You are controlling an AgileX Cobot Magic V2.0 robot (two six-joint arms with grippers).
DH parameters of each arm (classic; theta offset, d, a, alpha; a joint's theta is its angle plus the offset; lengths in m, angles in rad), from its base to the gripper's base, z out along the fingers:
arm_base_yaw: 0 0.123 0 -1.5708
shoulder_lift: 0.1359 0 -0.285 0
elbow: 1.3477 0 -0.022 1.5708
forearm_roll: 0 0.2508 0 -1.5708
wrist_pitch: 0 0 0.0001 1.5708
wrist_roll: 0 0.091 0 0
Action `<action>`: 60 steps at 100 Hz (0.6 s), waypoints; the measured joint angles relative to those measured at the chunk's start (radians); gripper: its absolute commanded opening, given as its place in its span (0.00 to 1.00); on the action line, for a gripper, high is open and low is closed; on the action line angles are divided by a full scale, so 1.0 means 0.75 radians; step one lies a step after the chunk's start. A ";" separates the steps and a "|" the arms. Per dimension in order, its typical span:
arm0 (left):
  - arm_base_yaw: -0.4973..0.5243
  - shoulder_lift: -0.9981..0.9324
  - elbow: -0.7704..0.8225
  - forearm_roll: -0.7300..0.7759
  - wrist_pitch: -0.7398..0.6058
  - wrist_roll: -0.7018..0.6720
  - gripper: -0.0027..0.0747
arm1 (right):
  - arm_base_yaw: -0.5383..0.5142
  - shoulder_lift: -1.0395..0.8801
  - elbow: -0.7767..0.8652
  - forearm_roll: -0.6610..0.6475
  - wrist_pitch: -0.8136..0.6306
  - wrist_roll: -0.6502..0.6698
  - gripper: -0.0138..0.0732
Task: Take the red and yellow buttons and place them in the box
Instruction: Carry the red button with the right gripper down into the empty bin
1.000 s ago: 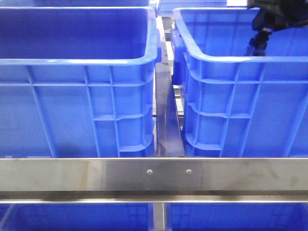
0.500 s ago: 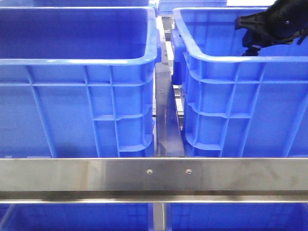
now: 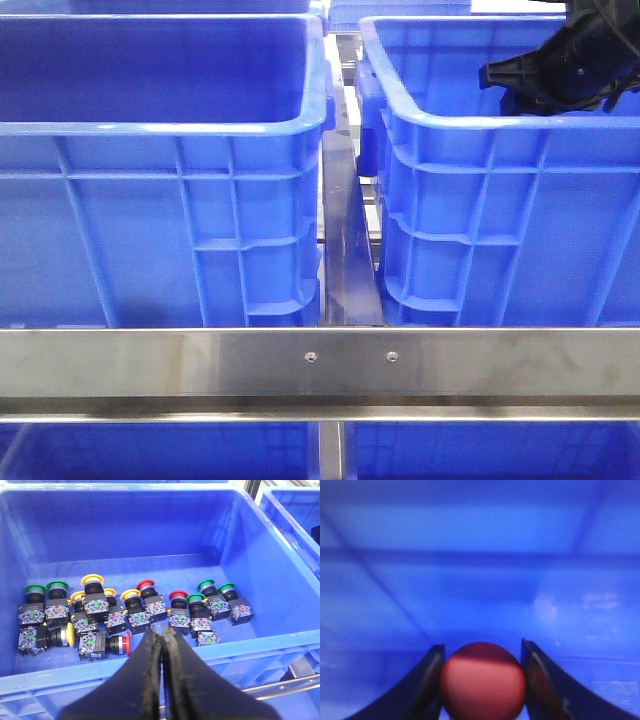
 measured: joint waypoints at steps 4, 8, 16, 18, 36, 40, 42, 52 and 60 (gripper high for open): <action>0.000 0.000 0.000 0.000 0.000 0.000 0.01 | 0.000 0.002 -0.003 0.000 0.013 -0.002 0.29; 0.000 0.000 0.000 0.000 0.000 0.000 0.01 | 0.000 0.003 -0.003 0.000 0.013 -0.002 0.30; 0.000 0.000 0.000 0.000 0.000 0.000 0.01 | 0.000 0.003 -0.003 0.000 0.033 -0.005 0.35; 0.000 0.000 0.000 0.000 0.000 0.000 0.01 | 0.000 0.003 -0.003 0.000 0.035 -0.008 0.37; 0.000 0.000 0.000 0.000 0.000 0.000 0.01 | 0.000 0.005 -0.003 0.000 0.041 -0.013 0.64; 0.000 0.000 0.000 0.000 0.000 0.000 0.01 | 0.000 0.005 -0.003 0.000 0.053 -0.013 0.68; 0.000 0.000 0.000 0.000 0.000 0.000 0.01 | 0.000 0.011 -0.003 0.000 0.058 -0.013 0.71; 0.000 0.000 0.000 0.000 0.000 0.000 0.01 | 0.002 0.027 -0.003 0.000 0.068 -0.013 0.78; 0.000 0.000 0.000 0.000 0.000 0.000 0.01 | 0.002 0.030 -0.003 0.000 0.071 -0.013 0.78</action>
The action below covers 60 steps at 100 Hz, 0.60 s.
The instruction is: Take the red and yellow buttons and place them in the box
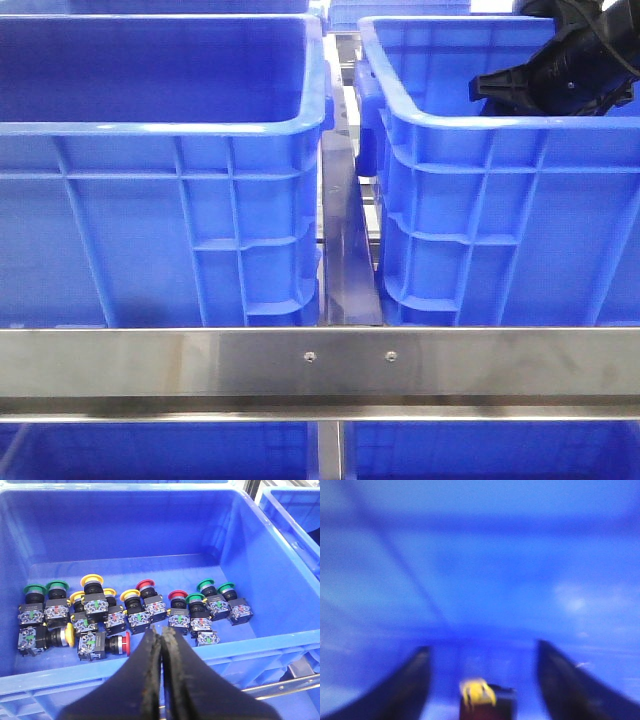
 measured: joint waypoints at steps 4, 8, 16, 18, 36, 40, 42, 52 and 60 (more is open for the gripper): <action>0.000 0.000 0.000 0.000 0.000 0.000 0.01 | 0.000 0.000 0.000 0.000 0.000 0.000 0.78; 0.000 0.000 0.000 0.000 0.000 0.000 0.01 | 0.000 0.000 0.000 0.000 0.000 0.000 0.78; 0.000 0.000 0.000 0.000 0.000 0.000 0.01 | 0.000 -0.003 0.000 0.000 0.000 0.000 0.78; 0.000 0.000 0.000 0.000 0.000 0.000 0.01 | 0.000 -0.008 0.000 0.000 0.000 0.000 0.78; 0.000 0.000 0.000 0.000 0.000 0.000 0.01 | 0.000 -0.080 0.000 0.000 0.000 0.000 0.78; 0.000 0.000 0.000 0.000 0.000 0.000 0.01 | 0.000 -0.103 0.000 0.000 0.000 0.000 0.78; 0.000 0.000 0.000 0.000 0.000 0.000 0.01 | 0.000 -0.112 0.003 0.000 0.002 0.000 0.78; 0.000 0.000 0.000 0.000 0.000 0.000 0.01 | 0.000 -0.188 0.023 0.000 0.002 0.000 0.78; 0.000 0.000 0.000 0.000 0.000 0.000 0.01 | 0.000 -0.260 0.063 0.000 0.005 0.000 0.78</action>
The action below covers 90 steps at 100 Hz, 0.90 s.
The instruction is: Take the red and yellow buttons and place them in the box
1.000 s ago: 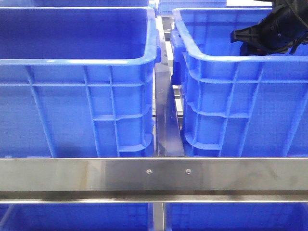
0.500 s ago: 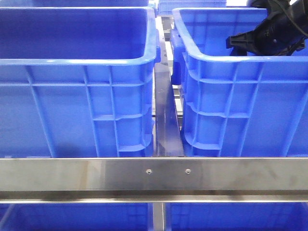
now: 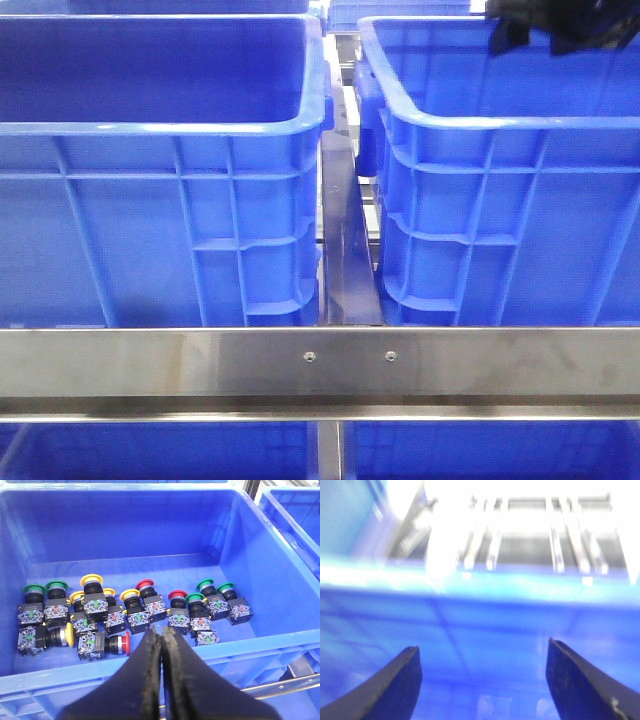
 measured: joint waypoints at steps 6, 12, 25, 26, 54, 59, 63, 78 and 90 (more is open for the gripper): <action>0.000 0.000 0.000 0.000 0.002 0.000 0.01 | 0.000 -0.069 0.039 0.000 0.001 0.000 0.78; 0.000 0.000 0.000 0.000 0.002 0.000 0.01 | 0.000 -0.140 0.092 0.000 0.003 0.000 0.78; 0.000 0.000 0.000 0.000 0.002 0.000 0.01 | 0.000 -0.335 0.222 0.000 0.008 0.000 0.78; 0.000 0.000 0.000 0.000 0.002 0.000 0.01 | 0.000 -0.347 0.238 0.000 0.008 0.000 0.78; 0.000 0.000 0.000 0.000 0.004 0.000 0.01 | 0.000 -0.859 0.590 0.000 0.019 0.000 0.78; 0.000 0.000 0.000 0.000 0.004 0.000 0.01 | 0.000 -0.945 0.641 0.000 0.019 0.000 0.78; 0.000 0.000 0.000 0.000 0.004 0.000 0.01 | 0.000 -1.005 0.688 0.000 0.019 0.000 0.78; 0.000 0.000 0.000 0.000 0.004 0.000 0.01 | 0.000 -1.244 0.838 0.000 0.019 0.000 0.74; 0.000 0.000 0.000 0.000 0.004 0.000 0.01 | 0.000 -1.391 0.926 0.000 0.019 0.000 0.59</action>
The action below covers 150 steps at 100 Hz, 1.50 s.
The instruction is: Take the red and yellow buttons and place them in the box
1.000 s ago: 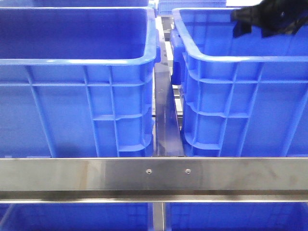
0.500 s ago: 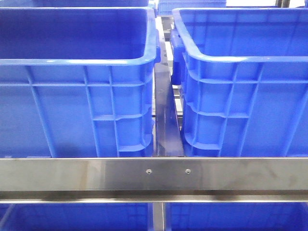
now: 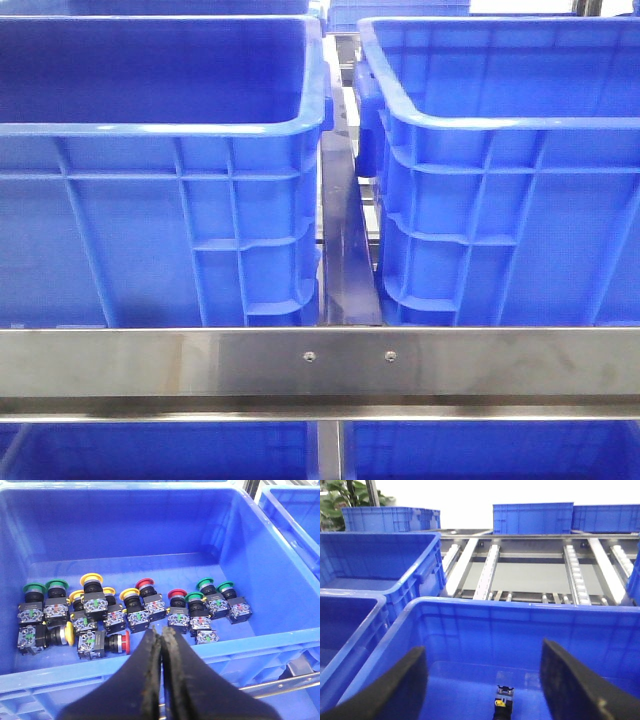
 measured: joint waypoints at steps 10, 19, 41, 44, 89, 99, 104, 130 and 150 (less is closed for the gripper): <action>0.000 0.000 0.000 0.000 0.000 0.000 0.01 | 0.000 -0.094 0.064 0.000 0.001 0.000 0.40; 0.000 0.000 0.000 0.000 0.001 0.000 0.01 | 0.000 -0.157 0.098 0.000 0.003 0.000 0.24; 0.000 0.000 0.000 0.000 0.001 0.000 0.01 | 0.000 -0.191 0.128 0.000 0.015 0.000 0.08; 0.000 0.000 0.000 0.000 0.001 0.000 0.01 | 0.000 -0.191 0.128 0.000 0.018 0.000 0.08; 0.000 0.000 0.000 0.000 0.003 0.000 0.65 | 0.000 -0.191 0.128 0.000 0.054 0.000 0.08; 0.000 0.000 0.000 0.000 0.003 0.000 0.72 | 0.000 -0.191 0.128 0.000 0.054 0.000 0.08; 0.000 0.000 0.000 0.000 0.003 0.000 0.72 | 0.000 -0.191 0.128 0.000 0.054 0.000 0.08; 0.000 0.090 -0.017 0.000 -0.079 0.000 0.72 | 0.000 -0.191 0.128 0.000 0.054 0.000 0.08; 0.000 0.396 -0.157 0.003 -0.098 -0.002 0.72 | 0.000 -0.191 0.128 0.000 0.054 0.000 0.08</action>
